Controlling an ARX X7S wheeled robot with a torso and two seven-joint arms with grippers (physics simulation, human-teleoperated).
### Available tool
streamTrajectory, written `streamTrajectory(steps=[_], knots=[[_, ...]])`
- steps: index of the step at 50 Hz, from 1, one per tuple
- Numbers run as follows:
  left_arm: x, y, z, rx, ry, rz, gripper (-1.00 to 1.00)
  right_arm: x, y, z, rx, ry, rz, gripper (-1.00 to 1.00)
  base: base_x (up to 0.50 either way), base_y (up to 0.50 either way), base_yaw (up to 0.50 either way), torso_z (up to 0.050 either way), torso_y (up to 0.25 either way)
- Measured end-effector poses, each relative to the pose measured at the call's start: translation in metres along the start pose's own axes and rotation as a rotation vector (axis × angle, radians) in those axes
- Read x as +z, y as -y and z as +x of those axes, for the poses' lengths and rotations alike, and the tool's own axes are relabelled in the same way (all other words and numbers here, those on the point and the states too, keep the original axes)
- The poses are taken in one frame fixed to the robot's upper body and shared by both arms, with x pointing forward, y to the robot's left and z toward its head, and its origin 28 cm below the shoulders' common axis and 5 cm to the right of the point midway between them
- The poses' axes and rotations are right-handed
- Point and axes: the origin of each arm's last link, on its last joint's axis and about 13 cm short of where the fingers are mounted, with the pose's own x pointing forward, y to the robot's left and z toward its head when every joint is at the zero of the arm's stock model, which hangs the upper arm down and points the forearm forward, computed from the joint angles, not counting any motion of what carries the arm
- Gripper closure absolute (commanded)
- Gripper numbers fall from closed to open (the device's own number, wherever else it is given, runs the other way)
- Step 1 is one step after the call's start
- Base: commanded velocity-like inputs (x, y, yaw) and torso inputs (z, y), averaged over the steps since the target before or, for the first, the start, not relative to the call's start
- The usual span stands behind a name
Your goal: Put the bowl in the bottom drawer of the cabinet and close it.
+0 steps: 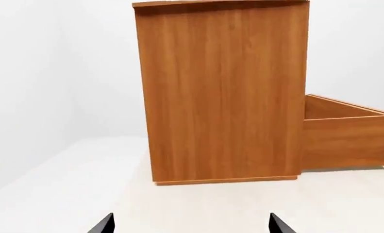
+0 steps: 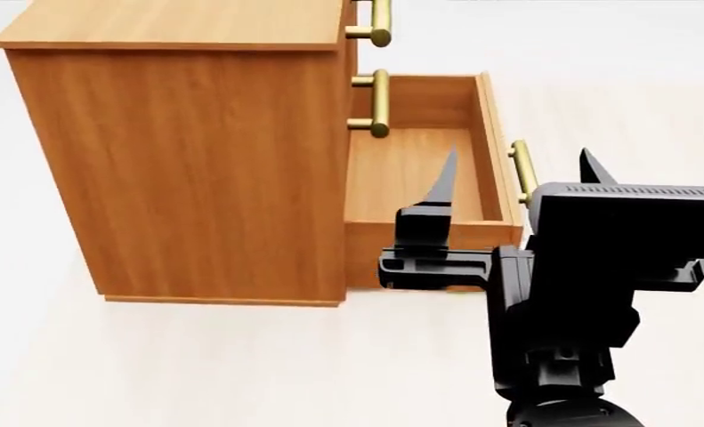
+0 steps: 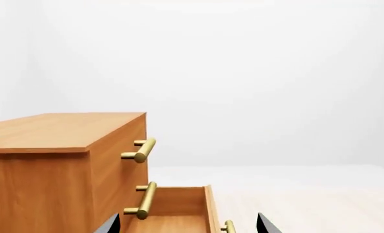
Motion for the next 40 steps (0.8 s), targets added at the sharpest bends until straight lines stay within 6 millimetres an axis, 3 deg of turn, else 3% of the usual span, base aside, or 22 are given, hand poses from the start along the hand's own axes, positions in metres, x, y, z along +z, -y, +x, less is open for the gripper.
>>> streamTrajectory(steps=[40], knots=[[-0.0004, -0.0001, -0.0001, 0.004, -0.001, -0.001, -1.0, -0.0012, 0.0, 0.0009, 0.008, -0.007, 0.006, -1.0, 0.46, 0.0, 0.0, 0.0, 0.0]])
